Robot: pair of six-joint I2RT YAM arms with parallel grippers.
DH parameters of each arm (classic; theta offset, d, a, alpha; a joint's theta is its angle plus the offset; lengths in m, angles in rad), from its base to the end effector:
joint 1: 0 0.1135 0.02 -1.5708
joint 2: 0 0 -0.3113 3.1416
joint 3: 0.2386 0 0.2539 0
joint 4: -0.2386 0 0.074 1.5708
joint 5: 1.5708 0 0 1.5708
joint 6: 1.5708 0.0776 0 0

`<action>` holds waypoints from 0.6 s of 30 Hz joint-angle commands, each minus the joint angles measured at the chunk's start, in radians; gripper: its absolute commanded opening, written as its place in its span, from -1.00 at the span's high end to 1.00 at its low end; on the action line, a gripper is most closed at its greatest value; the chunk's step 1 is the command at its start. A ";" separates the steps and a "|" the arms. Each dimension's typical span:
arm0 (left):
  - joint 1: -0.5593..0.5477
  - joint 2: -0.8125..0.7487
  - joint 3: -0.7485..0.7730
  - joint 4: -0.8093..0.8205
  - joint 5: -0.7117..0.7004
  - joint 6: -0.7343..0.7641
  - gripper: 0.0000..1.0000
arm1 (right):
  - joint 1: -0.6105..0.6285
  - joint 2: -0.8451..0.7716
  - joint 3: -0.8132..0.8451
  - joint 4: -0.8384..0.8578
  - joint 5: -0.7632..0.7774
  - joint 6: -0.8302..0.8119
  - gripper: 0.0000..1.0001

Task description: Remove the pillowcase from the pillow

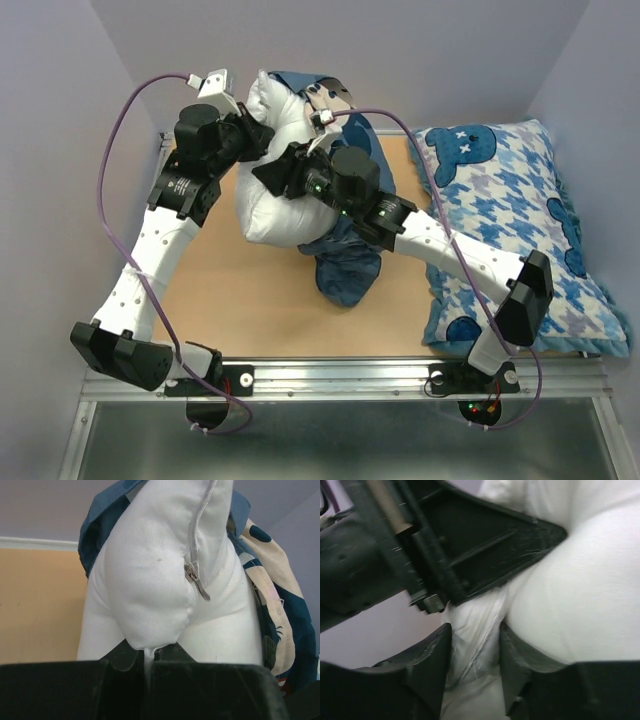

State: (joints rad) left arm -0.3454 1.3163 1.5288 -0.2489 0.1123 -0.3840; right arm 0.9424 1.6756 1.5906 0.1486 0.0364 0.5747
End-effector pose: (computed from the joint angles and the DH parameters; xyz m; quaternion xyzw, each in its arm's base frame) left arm 0.2992 -0.1169 0.5200 0.0251 0.7193 -0.2849 0.6330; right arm 0.2696 0.3662 0.4716 -0.1120 0.6750 0.4925 0.5378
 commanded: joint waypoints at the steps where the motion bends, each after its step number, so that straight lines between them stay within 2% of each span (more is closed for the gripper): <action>1: -0.020 0.020 -0.009 -0.096 0.027 0.069 1.00 | 0.044 -0.036 0.028 -0.260 -0.067 -0.117 -0.10; 2: -0.020 0.000 -0.019 -0.098 0.024 0.086 1.00 | 0.042 -0.063 0.029 -0.280 -0.041 -0.130 -0.37; 5: -0.023 -0.043 -0.059 -0.078 0.065 0.147 1.00 | 0.044 -0.178 0.026 -0.300 0.060 -0.141 -0.65; 8: -0.038 -0.066 -0.082 -0.084 0.092 0.204 1.00 | 0.044 -0.260 0.040 -0.314 0.222 -0.180 -0.75; 12: -0.069 -0.094 -0.104 -0.099 0.098 0.246 1.00 | 0.039 -0.264 0.098 -0.330 0.408 -0.297 -0.87; 16: -0.101 -0.117 -0.121 -0.113 0.086 0.269 1.00 | -0.017 -0.191 0.196 -0.368 0.473 -0.395 -0.92; 18: -0.110 -0.126 -0.131 -0.121 0.078 0.272 1.00 | -0.062 -0.131 0.267 -0.411 0.407 -0.414 -0.96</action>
State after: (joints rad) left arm -0.4206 1.2011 1.4307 -0.3008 0.1432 -0.1787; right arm 0.9459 1.4502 1.7439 -0.1642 0.4015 0.2722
